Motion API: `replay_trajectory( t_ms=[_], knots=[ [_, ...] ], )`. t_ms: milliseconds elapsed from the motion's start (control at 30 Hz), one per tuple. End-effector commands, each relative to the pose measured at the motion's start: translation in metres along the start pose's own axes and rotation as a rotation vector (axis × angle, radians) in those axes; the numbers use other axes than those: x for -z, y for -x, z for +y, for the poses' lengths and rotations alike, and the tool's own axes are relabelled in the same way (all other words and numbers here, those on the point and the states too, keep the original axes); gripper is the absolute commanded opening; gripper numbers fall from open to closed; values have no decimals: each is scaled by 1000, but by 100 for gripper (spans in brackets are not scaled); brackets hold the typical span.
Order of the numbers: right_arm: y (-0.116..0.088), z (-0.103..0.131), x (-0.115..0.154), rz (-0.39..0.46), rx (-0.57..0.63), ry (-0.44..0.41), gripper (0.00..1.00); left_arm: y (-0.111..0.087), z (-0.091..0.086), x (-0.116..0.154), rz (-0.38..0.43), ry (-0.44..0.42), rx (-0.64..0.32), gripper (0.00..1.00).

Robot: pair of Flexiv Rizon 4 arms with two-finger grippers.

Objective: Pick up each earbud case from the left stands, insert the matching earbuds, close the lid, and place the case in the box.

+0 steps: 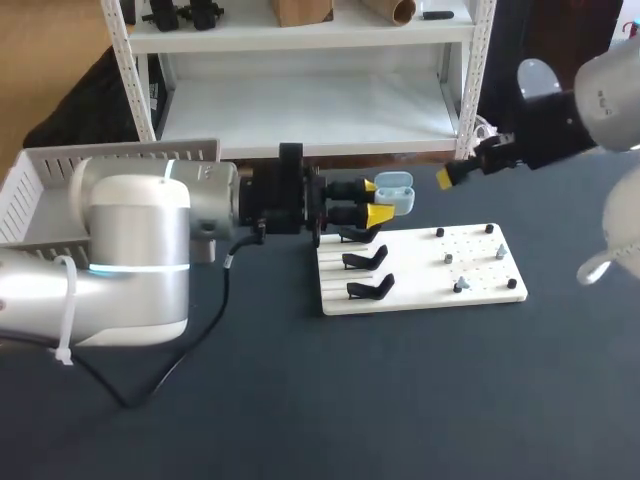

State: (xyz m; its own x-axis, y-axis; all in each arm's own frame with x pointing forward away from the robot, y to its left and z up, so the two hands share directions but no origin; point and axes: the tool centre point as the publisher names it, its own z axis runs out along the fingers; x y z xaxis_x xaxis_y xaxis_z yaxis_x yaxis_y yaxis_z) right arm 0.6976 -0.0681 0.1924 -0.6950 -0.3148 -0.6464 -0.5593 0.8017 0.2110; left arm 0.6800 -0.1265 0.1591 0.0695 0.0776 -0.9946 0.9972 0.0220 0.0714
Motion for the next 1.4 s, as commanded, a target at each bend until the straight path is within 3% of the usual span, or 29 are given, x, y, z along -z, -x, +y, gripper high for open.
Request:
replay_trajectory(
  t_ms=[33,267,733,867,933,967,1033,1200,1267,1400],
  knots=[
    [-11,-10,13,24,-1,-214,100,-2,-5,13,-3,2,-3,0],
    [-30,-36,7,114,14,-362,100,-3,-6,22,-5,2,-20,0],
    [-80,-77,-29,358,-5,-519,100,-3,-6,22,-8,6,-26,0],
    [-90,-84,-38,401,-9,-540,90,-3,-6,22,-8,6,-26,0],
    [-94,-88,-42,417,-8,-548,73,-3,-6,22,-8,6,-26,0],
    [-95,-90,-44,423,-11,-547,71,-3,-6,22,-8,6,-26,0],
    [-97,-92,-48,433,-12,-546,71,-3,-6,22,-8,6,-26,0],
    [-100,-97,-57,454,-15,-533,63,-3,-6,22,-8,6,-26,0],
    [-101,-99,-61,464,-15,-528,54,-3,-6,22,-8,6,-26,0],
    [-103,-102,-69,476,-16,-519,50,-3,-6,22,-8,6,-26,0]
  ],
)
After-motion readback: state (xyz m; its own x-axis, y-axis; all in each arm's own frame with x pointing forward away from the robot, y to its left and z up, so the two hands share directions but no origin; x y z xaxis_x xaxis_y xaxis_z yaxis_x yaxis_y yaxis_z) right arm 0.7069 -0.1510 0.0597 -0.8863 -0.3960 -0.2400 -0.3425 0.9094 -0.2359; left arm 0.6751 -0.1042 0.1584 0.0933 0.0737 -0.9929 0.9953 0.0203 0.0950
